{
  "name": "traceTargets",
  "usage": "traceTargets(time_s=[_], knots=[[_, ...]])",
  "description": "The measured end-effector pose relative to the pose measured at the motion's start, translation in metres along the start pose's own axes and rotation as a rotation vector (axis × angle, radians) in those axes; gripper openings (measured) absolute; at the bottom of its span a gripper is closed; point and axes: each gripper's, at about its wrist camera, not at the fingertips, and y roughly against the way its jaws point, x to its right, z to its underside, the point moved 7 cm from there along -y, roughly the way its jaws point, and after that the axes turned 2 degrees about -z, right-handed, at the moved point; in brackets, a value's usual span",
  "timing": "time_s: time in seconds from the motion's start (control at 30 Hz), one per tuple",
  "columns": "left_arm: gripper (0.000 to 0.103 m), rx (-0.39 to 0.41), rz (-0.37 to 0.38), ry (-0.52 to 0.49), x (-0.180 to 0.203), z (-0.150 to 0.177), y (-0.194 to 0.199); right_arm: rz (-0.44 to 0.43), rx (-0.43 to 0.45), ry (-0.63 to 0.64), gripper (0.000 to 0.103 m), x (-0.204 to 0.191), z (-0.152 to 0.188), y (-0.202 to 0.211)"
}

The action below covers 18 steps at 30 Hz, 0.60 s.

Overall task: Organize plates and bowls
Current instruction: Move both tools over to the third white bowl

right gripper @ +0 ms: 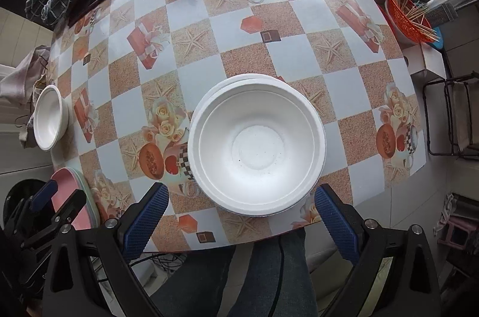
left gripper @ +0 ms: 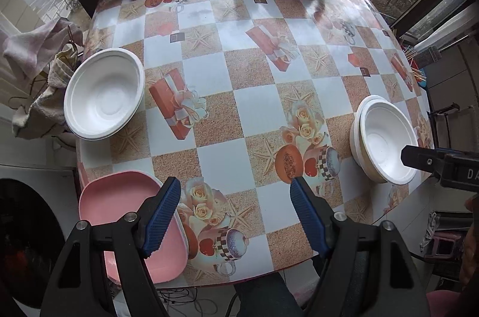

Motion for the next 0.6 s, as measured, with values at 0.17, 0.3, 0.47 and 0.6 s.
traceTargets(time_s=[0.17, 0.3, 0.47, 0.6], knots=[[0.079, 0.033, -0.040, 0.087, -0.043, -0.018, 0.008, -0.032, -0.023, 0.108, 0.098, -0.056, -0.009, -0.008], [0.079, 0.052, -0.093, 0.168, -0.088, -0.031, 0.010, -0.058, -0.043, 0.193, 0.099, -0.102, -0.019, -0.017], [0.079, 0.056, -0.162, 0.281, -0.147, -0.045, 0.004, -0.074, -0.053, 0.276, 0.099, -0.156, -0.038, -0.035], [0.079, 0.039, -0.213, 0.341, -0.183, -0.052, -0.011, -0.119, -0.074, 0.307, 0.099, -0.197, -0.050, -0.054]])
